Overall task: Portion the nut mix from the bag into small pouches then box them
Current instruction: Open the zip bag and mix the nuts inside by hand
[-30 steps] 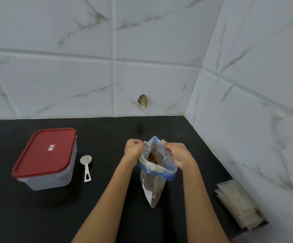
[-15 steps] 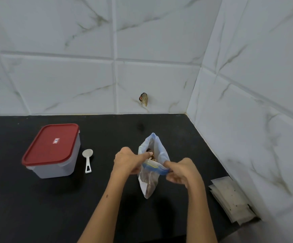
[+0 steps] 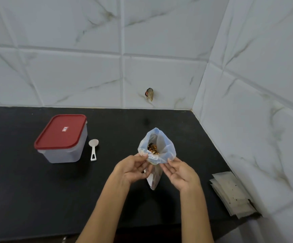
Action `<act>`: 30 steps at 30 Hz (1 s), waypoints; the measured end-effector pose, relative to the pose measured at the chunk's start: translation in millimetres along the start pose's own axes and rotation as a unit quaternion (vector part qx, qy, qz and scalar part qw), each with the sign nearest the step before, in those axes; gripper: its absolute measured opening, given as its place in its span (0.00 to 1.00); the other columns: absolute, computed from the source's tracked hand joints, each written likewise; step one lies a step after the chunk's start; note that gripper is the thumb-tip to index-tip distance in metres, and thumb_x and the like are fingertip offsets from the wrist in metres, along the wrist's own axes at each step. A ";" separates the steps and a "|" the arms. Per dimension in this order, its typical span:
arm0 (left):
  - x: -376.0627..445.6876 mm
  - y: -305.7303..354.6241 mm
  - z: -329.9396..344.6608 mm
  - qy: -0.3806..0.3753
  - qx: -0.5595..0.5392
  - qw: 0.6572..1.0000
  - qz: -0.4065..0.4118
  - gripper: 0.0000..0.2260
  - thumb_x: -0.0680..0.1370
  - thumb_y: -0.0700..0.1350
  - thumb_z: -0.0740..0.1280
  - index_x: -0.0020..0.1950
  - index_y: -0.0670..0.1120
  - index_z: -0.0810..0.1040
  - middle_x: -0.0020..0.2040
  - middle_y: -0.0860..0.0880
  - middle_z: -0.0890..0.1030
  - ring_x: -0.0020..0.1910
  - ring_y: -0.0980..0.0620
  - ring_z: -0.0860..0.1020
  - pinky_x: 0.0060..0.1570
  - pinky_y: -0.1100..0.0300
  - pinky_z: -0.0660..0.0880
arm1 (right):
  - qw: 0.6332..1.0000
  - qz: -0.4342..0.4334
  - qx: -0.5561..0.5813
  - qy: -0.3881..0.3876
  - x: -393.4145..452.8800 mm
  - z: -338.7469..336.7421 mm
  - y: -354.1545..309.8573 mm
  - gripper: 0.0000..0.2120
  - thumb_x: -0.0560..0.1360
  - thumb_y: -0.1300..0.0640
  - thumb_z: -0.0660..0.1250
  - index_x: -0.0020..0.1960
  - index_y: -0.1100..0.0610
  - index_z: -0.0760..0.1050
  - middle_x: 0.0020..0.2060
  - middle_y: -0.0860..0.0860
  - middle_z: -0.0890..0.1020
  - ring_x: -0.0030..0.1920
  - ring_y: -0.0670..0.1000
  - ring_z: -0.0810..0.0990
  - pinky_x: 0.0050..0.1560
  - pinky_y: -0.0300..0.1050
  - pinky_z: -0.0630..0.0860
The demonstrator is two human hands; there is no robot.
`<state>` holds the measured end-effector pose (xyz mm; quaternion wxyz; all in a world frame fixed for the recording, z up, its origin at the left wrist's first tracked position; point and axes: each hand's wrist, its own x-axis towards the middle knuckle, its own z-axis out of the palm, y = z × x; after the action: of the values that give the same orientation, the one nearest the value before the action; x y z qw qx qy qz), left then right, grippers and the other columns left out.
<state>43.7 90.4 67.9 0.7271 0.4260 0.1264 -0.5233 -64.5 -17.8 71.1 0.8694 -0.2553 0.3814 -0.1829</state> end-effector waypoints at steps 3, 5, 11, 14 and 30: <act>-1.4 -1.1 -1.6 -0.011 -0.066 0.998 0.007 0.08 0.75 0.29 0.62 0.52 0.35 0.77 0.47 0.37 0.82 0.49 0.42 0.80 0.50 0.49 0.76 | 0.994 0.037 0.102 -0.022 -0.6 -0.5 -3.0 0.10 0.77 0.72 0.56 0.56 0.68 0.72 0.50 0.65 0.78 0.55 0.60 0.78 0.61 0.55 0.72; 0.3 -4.5 -1.0 -0.006 -0.089 0.996 0.014 0.09 0.75 0.27 0.58 0.51 0.33 0.76 0.46 0.36 0.80 0.48 0.41 0.79 0.53 0.50 0.75 | 0.988 0.058 0.145 -0.013 0.6 0.9 -0.8 0.12 0.77 0.72 0.54 0.58 0.69 0.70 0.53 0.66 0.77 0.60 0.62 0.76 0.63 0.54 0.72; 9.9 -16.6 0.5 0.068 0.021 0.997 0.038 0.16 0.72 0.28 0.49 0.51 0.33 0.74 0.41 0.36 0.79 0.42 0.40 0.78 0.42 0.49 0.76 | 0.997 0.055 0.019 0.045 14.4 -1.6 17.4 0.18 0.72 0.72 0.50 0.57 0.69 0.71 0.49 0.66 0.78 0.53 0.61 0.79 0.45 0.53 0.79; 11.2 -10.4 -10.5 0.079 0.163 0.983 0.036 0.17 0.69 0.29 0.53 0.53 0.35 0.75 0.44 0.37 0.81 0.46 0.40 0.80 0.47 0.47 0.78 | 0.972 0.023 -0.211 0.100 21.8 -8.5 10.1 0.12 0.74 0.69 0.55 0.53 0.63 0.73 0.50 0.64 0.80 0.50 0.60 0.81 0.42 0.52 0.79; 32.2 6.6 -17.3 0.005 0.061 0.998 0.009 0.08 0.80 0.40 0.63 0.54 0.38 0.76 0.47 0.41 0.80 0.45 0.45 0.79 0.42 0.50 0.77 | 0.995 0.001 -0.062 0.079 24.7 -4.6 5.1 0.07 0.80 0.60 0.59 0.53 0.61 0.74 0.52 0.62 0.79 0.55 0.59 0.78 0.57 0.58 0.76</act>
<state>67.5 83.0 40.5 0.7037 0.4734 0.0943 -0.5213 -51.5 -27.7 51.4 0.8191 -0.2936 0.4597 -0.1778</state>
